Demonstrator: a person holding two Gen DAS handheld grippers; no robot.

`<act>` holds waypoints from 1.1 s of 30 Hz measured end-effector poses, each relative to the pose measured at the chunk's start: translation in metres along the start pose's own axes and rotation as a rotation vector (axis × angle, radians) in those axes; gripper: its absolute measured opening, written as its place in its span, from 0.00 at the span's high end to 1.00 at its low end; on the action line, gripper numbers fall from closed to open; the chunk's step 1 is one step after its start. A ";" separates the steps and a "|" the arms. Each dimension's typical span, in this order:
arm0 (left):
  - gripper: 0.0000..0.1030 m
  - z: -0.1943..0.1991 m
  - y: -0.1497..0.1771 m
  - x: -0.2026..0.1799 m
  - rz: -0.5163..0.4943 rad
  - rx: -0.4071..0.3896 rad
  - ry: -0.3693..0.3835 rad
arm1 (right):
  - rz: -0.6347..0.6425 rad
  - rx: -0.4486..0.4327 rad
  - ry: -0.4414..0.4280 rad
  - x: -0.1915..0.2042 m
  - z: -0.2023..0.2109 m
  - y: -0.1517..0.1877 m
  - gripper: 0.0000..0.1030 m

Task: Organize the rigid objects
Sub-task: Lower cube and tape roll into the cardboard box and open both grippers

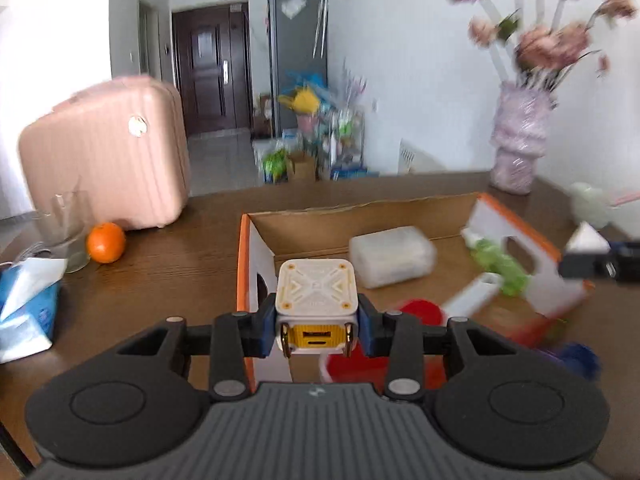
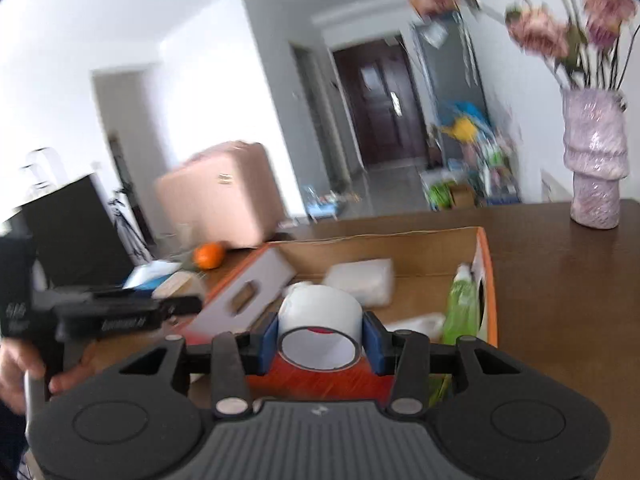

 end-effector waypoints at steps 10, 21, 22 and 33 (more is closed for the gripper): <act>0.44 -0.086 0.001 0.008 -0.061 0.123 0.004 | -0.086 0.112 0.244 -0.070 -0.130 -0.037 0.33; 0.29 -0.049 -0.018 0.022 0.009 0.037 -0.027 | -0.055 -0.002 0.238 -0.065 -0.104 -0.039 0.23; 0.29 -0.043 -0.020 0.022 0.006 0.028 -0.031 | -0.051 -0.012 0.232 -0.062 -0.097 -0.041 0.23; 0.18 0.062 -0.011 0.015 -0.019 -0.061 -0.076 | 0.096 -0.145 0.232 -0.013 0.034 -0.029 0.18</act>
Point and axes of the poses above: each gripper's, at about its wrist camera, not at the fingertips, and z roughly against the way its jaws point, x to its left, y to its underside, the point moved 8 cm from there along -z, roughly the way its jaws point
